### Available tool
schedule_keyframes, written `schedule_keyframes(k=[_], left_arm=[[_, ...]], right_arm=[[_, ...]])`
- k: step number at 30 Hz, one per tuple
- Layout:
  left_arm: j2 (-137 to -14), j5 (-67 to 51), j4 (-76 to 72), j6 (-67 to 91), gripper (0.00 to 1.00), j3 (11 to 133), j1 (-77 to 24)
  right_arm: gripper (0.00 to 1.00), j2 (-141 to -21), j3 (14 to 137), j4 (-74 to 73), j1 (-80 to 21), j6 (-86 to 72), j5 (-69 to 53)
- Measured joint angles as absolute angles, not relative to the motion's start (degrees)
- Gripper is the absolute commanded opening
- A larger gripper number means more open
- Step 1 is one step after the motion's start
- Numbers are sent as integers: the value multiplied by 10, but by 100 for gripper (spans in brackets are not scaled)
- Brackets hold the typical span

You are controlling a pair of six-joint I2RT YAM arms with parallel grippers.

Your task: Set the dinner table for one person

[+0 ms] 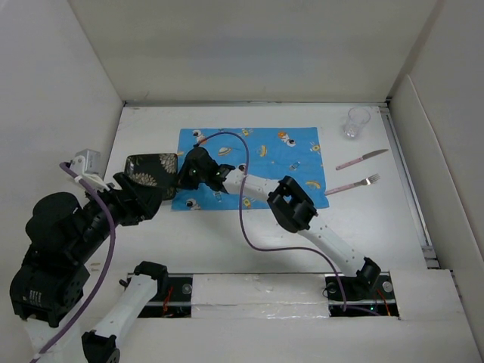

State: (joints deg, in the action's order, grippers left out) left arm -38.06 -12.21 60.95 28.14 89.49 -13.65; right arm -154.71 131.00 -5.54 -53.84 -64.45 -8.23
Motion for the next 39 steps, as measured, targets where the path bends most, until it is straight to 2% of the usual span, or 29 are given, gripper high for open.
schedule_keyframes(k=[6, 8, 13, 19, 22, 23, 24, 31, 32, 35, 39], left_arm=[[-388, -84, 610, 279, 58, 954, -136], [-400, -65, 616, 277, 58, 980, -137], [-432, -28, 609, 277, 56, 1023, -138], [-465, 7, 588, 280, 49, 982, -138], [-485, 13, 565, 284, 35, 940, -138], [-492, 12, 553, 286, 15, 924, -138], [-500, 7, 540, 289, 0, 910, -138], [-582, 3, 438, 265, 0, 828, -138], [-596, 6, 421, 260, 10, 814, -138], [-626, 6, 373, 250, 29, 759, -138], [-640, -8, 335, 249, 35, 702, -138]], right_arm=[[0, -1521, 1297, -57, -526, -647, -101], [0, -1483, 1255, -46, -519, -647, -105], [0, -1303, 1088, -38, -475, -635, -138], [0, -1059, 879, 3, -361, -581, -206], [0, -981, 805, 2, -285, -538, -240], [0, -969, 787, 0, -266, -527, -249], [0, -961, 771, -5, -247, -512, -258], [0, -999, 721, -105, -208, -430, -289], [0, -1006, 715, -116, -206, -424, -296], [0, -1027, 708, -126, -202, -408, -314], [0, -1043, 703, -121, -190, -403, -320]])
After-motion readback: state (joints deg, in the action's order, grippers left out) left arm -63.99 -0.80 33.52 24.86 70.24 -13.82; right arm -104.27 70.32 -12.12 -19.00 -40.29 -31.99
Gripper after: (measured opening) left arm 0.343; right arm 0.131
